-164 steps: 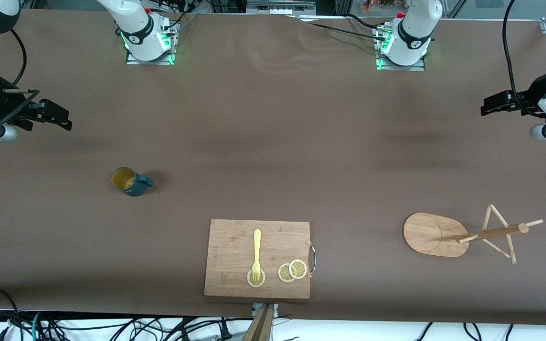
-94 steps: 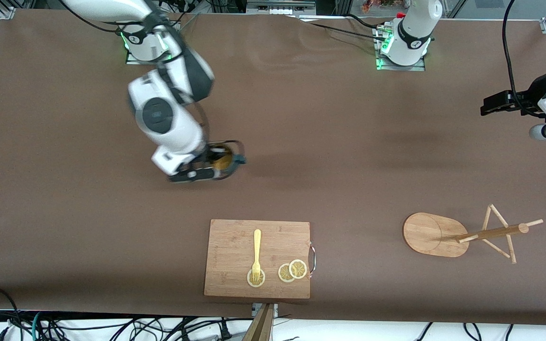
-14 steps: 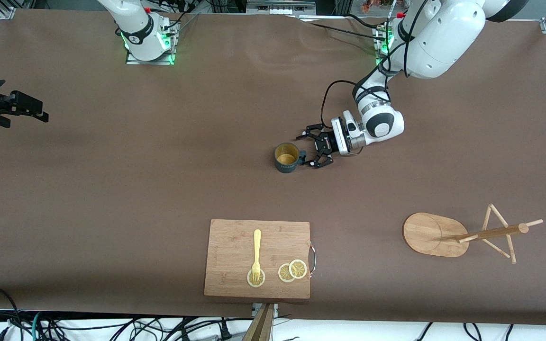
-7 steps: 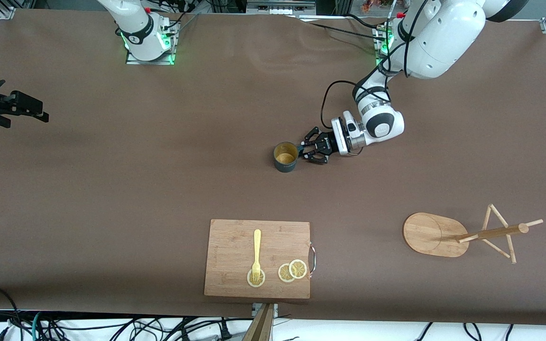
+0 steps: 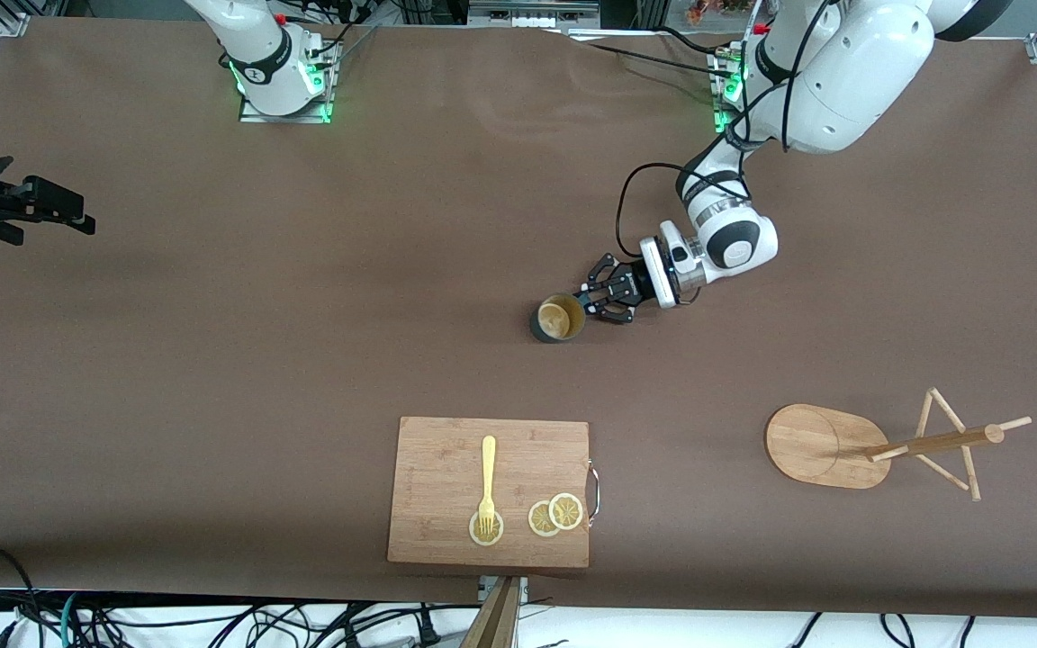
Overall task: Pass cup and hang on rack
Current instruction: 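Lift the mug by its handle with the left gripper toward the rack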
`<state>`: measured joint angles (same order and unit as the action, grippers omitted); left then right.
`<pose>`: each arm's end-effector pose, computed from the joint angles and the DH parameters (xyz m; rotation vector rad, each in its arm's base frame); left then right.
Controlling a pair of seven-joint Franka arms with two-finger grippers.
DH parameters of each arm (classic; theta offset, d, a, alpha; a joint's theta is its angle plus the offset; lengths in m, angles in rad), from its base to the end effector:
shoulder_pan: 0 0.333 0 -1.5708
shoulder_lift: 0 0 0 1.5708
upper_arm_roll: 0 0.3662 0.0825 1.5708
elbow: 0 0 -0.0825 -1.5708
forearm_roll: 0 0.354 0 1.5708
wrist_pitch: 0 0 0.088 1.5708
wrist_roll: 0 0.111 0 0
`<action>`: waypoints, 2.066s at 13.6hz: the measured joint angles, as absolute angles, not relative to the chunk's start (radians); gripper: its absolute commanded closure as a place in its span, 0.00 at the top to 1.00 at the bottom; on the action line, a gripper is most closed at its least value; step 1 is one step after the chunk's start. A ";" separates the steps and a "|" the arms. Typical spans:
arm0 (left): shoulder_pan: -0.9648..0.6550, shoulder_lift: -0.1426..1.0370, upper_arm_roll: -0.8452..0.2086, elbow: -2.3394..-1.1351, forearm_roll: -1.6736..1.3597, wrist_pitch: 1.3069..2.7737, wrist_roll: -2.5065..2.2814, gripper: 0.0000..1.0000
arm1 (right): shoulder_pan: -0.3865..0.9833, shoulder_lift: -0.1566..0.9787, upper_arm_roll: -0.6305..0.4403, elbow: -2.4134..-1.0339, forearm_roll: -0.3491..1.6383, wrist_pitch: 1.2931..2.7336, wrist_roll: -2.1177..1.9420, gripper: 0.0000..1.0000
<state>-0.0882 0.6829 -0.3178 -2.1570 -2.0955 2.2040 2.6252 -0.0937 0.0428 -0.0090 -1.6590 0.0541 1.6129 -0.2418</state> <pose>0.4887 -0.2457 0.1503 1.7857 -0.9010 1.0379 0.5354 -0.0492 0.6127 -3.0643 -0.2062 0.1205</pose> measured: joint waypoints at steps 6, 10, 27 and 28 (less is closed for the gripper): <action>0.005 0.482 -0.316 -2.152 -1.760 2.282 2.031 0.00 | -0.105 0.056 -0.015 -1.659 0.054 1.613 -0.242 1.00; 0.136 0.348 -0.314 -2.157 -1.532 2.170 1.606 0.00 | -0.109 0.069 -0.044 -1.659 0.107 1.613 -0.242 1.00; 0.295 0.252 0.099 -2.083 -1.404 1.478 0.632 0.00 | -0.108 0.072 -0.043 -1.657 0.121 1.613 -0.244 1.00; 0.307 0.258 0.105 -2.070 -1.404 1.460 0.587 0.00 | -0.108 0.072 -0.043 -1.657 0.121 1.613 -0.244 1.00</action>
<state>0.3074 0.2576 0.1052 -2.0699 -1.4039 1.4596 0.5874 -0.1084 0.0716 -0.0431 -1.6566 0.1212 1.6125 -0.2439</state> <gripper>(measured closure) 0.797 0.000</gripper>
